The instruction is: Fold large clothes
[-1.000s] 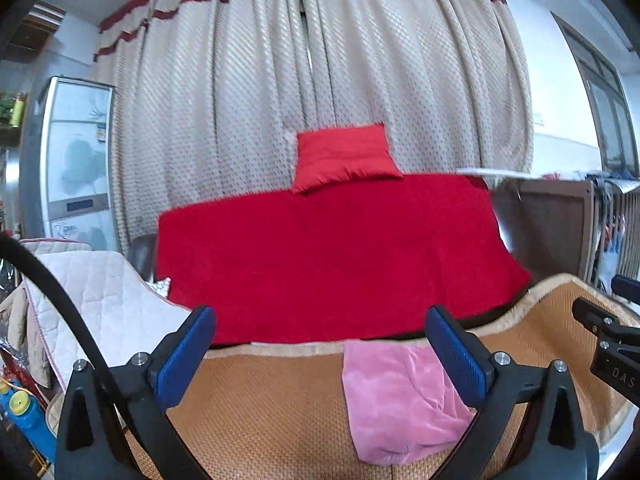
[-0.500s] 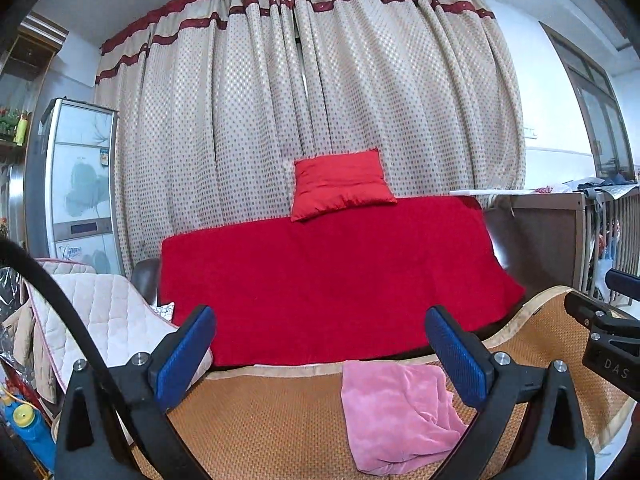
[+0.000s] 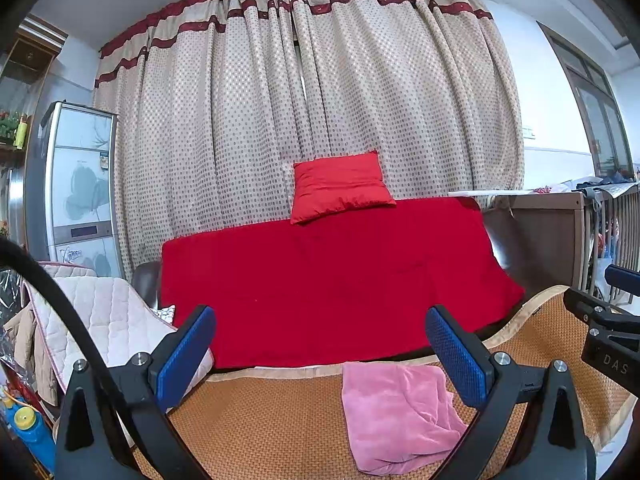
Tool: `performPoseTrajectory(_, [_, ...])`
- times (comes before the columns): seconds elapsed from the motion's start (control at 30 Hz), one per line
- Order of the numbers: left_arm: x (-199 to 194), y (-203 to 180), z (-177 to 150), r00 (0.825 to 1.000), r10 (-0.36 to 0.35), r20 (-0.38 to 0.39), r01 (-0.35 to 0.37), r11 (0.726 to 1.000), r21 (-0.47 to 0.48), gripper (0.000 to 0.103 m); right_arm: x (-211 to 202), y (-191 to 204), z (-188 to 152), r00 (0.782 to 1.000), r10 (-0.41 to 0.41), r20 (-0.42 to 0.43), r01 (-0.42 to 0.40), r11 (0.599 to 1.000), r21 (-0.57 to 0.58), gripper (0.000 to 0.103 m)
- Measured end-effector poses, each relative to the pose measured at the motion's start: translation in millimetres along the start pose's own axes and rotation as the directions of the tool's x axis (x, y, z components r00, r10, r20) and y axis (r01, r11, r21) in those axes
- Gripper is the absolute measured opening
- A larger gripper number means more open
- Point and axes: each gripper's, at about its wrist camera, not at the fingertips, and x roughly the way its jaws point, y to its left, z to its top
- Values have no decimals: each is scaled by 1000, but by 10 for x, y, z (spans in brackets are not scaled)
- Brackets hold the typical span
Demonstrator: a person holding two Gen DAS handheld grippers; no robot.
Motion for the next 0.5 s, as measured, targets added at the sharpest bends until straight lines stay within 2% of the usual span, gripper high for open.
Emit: performPoseTrajectory(0.5, [-85, 18, -7, 1000, 15, 22, -15, 1000, -14, 103, -23, 13, 1, 1000, -5, 5, 5, 1000, -8, 69])
